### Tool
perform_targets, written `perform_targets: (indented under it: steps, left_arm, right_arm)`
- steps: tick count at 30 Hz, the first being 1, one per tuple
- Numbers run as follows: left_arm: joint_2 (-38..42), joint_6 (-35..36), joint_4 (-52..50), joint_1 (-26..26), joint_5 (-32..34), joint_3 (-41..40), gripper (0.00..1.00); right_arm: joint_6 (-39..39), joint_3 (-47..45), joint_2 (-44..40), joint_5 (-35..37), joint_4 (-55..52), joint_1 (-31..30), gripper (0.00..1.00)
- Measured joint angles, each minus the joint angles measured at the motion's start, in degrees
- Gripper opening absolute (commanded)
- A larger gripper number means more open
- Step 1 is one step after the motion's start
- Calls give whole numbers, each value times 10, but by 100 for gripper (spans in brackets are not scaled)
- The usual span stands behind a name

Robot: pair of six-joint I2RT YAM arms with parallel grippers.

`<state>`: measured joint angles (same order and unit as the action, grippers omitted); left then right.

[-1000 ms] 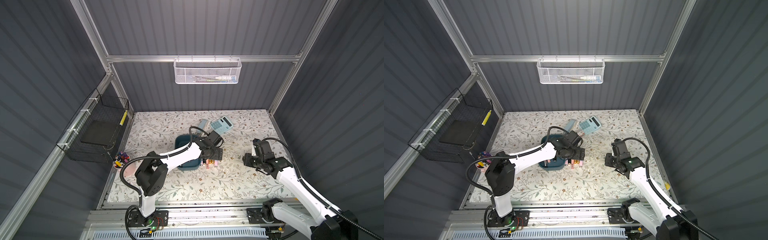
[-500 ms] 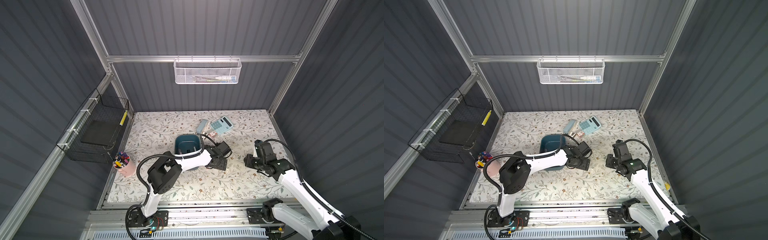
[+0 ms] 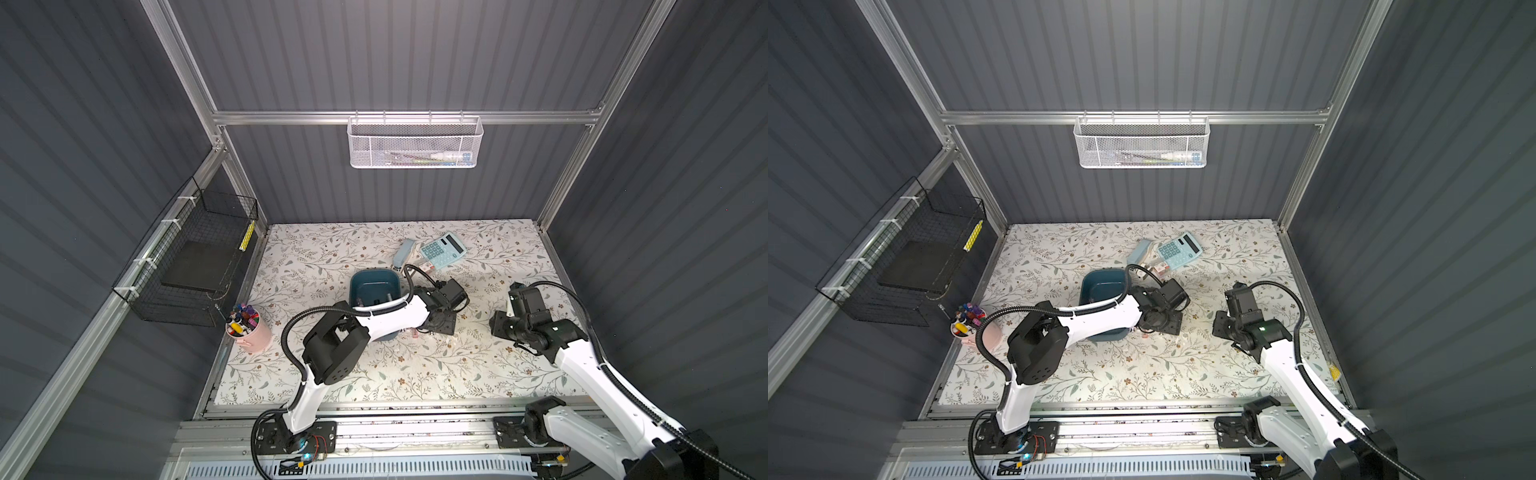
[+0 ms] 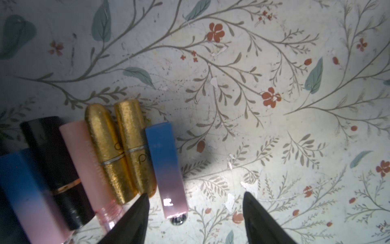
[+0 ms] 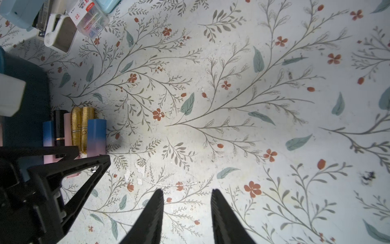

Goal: Put the lipstick into the storage box
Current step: Pick up the lipstick at the center of the board.

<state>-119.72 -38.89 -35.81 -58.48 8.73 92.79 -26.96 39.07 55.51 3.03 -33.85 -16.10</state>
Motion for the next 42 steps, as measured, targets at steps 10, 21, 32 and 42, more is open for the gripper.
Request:
perform_targets:
  steps: [10, 21, 32, 42]
  left_arm:
    - [-26, 0, -30, 0, 7, 42, 69]
    - [-44, 0, -51, 0, 17, 57, 69]
    - [-49, 0, -51, 1, 18, 58, 68]
    - [-49, 0, -56, 1, 18, 72, 67]
  right_arm:
    - [2, -5, 0, -3, 13, 10, 40]
    - [4, -9, 0, -14, 17, 19, 40]
    - [6, -13, 0, -20, 26, 24, 40]
    - [7, -13, 0, -29, 26, 28, 41]
